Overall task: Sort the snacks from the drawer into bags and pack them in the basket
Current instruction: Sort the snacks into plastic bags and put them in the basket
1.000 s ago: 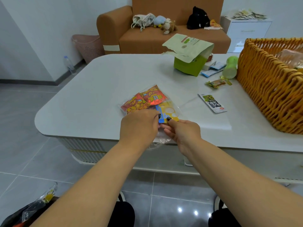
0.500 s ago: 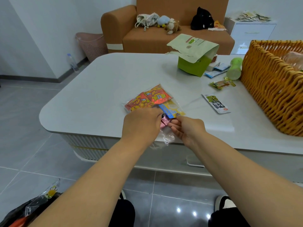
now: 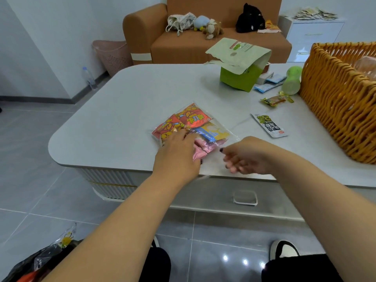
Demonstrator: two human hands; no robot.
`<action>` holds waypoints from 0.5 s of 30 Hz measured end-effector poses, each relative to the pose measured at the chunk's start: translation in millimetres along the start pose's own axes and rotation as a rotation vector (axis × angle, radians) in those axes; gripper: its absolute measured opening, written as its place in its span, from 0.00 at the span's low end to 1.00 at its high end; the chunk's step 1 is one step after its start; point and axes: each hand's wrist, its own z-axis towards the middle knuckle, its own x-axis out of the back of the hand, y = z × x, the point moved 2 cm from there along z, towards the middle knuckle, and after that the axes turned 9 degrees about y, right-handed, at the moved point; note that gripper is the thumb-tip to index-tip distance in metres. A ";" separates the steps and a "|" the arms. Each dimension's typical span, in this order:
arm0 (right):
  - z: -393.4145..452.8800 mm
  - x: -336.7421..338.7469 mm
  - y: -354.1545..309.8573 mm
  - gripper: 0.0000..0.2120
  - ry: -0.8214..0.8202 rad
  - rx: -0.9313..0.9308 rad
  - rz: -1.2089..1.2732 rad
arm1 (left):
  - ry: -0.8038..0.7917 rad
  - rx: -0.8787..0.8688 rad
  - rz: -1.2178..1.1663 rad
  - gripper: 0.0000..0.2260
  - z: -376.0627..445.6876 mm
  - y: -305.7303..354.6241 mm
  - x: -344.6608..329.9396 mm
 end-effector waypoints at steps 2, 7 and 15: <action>0.6 23.5 1.5 0.13 0.045 0.031 -0.377 | -0.058 0.045 0.009 0.26 1.0 -5.0 3.1; 23.5 88.6 15.7 0.11 0.501 0.194 -0.537 | -0.002 0.042 -0.014 0.19 1.0 -12.7 5.9; 70.9 91.0 49.0 0.27 0.908 0.278 -0.523 | 0.039 0.063 -0.002 0.17 -2.7 -13.8 8.4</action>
